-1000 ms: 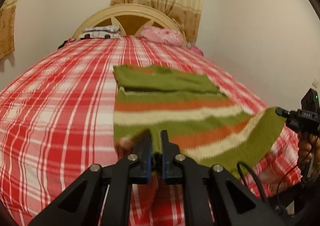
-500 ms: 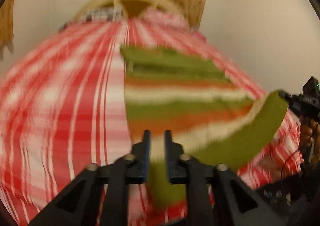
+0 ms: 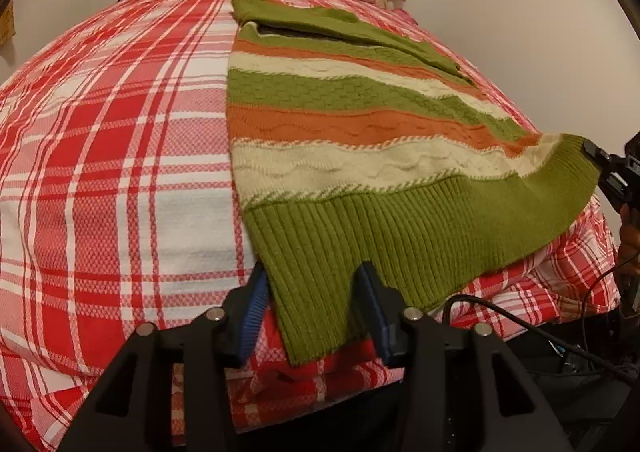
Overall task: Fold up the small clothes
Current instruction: 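Lift the held hem with both tools and fold it toward the collar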
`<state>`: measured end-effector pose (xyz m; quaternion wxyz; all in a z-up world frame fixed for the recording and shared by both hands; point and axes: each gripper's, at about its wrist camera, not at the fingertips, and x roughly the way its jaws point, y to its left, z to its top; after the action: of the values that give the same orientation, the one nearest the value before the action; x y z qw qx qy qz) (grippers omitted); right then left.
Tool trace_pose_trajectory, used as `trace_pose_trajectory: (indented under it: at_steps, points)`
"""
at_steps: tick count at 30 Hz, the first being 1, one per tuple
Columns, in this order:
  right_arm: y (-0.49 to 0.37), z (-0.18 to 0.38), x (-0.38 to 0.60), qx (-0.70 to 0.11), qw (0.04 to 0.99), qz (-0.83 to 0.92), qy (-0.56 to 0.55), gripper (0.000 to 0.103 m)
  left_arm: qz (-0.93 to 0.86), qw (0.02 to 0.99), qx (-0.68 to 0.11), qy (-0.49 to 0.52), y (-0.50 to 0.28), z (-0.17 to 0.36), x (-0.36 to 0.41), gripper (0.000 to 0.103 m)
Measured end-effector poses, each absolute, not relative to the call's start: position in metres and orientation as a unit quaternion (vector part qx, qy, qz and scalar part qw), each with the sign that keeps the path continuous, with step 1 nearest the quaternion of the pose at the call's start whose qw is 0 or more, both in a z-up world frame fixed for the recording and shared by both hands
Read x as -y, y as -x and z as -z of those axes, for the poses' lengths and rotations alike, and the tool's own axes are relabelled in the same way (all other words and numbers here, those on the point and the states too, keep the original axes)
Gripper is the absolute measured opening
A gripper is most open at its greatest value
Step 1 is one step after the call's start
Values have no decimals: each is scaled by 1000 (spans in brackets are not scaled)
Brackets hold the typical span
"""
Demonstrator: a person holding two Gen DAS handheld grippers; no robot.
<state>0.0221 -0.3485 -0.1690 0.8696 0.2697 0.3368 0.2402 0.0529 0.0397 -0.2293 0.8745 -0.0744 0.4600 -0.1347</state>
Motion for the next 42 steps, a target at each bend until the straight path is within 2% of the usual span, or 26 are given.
trace_pose_trajectory:
  at_steps: [1, 5, 14, 23, 42]
  points:
    - [-22, 170, 347, -338, 869, -242, -270, 4, 142, 875, -458, 71, -52, 228, -38, 12]
    - [-24, 175, 347, -338, 865, -244, -280, 4, 145, 890, -429, 55, -45, 214, -36, 10]
    - [-23, 153, 366, -295, 876, -234, -301, 4, 166, 924, -326, 112, -51, 137, -60, 6]
    - [-32, 127, 371, -271, 880, -239, -309, 4, 185, 922, -297, 165, -81, 113, -66, 5]
    - [-109, 67, 353, -241, 890, -249, -295, 4, 151, 939, -249, 181, -157, 68, -92, 5]
